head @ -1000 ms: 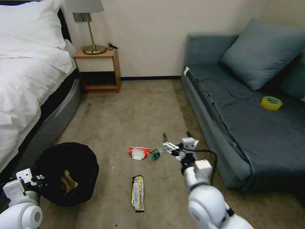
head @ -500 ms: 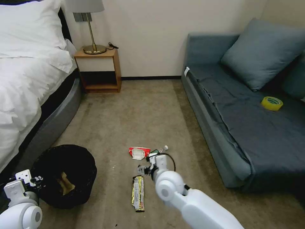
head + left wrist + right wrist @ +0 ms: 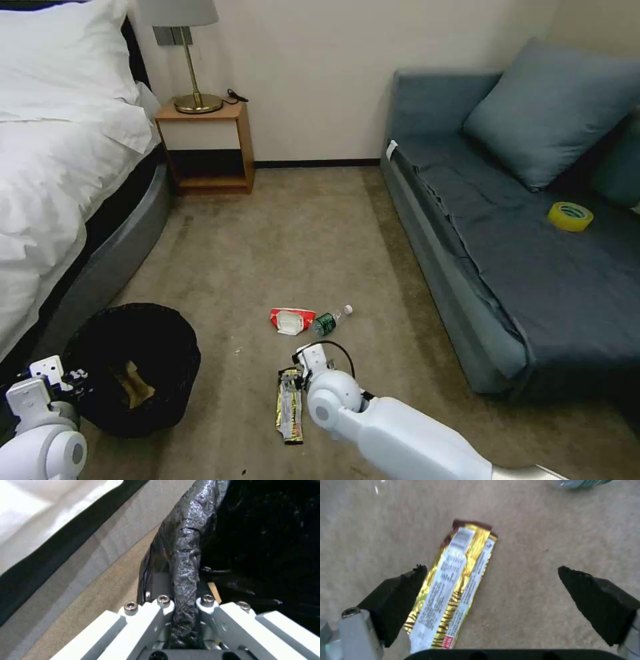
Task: Pick up the trash bin, then pick up the garbage on the floor and place it into the trash bin.
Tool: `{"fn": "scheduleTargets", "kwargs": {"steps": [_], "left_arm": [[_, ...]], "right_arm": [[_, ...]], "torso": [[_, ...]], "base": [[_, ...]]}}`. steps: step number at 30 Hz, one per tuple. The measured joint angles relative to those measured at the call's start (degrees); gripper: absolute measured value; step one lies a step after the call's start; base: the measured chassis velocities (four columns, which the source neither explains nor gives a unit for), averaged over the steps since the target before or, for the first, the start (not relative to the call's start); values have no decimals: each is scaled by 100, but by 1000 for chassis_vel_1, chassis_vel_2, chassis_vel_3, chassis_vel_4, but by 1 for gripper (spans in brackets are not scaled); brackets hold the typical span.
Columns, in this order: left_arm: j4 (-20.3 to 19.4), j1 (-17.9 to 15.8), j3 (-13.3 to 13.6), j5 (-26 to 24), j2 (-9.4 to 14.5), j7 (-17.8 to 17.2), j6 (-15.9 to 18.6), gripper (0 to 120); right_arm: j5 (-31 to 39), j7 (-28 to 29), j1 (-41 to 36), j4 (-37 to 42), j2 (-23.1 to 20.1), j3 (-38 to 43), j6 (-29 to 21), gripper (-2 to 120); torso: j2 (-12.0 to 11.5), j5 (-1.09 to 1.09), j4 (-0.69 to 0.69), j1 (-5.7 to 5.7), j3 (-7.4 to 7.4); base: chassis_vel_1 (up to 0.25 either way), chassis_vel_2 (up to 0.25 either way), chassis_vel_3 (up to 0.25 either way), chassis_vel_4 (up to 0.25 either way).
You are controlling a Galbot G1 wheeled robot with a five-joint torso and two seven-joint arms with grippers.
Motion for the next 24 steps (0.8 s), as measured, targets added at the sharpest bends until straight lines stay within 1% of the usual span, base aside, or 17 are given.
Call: {"fn": "scheduleTargets", "kwargs": {"steps": [7,18,24], "left_arm": [[-32,-2,-18,-14,18,-3,10,1],[-69,44,-94,-31,13,-6,12,1],[-90,95,-135,-34,-36,-7,-1,1]], "right_arm": [[-191,-218,92,-590,213,-374,129,100],[-437,-426,161,-1148,469,-634,299,100],[-617,-545,200,-1550,598,-828,449,98]], "torso": [[0,0,0,0,0],[0,1,0,0,0],[0,1,0,0,0]], "base": [[0,0,0,0],[0,0,0,0],[0,0,0,0]]}}
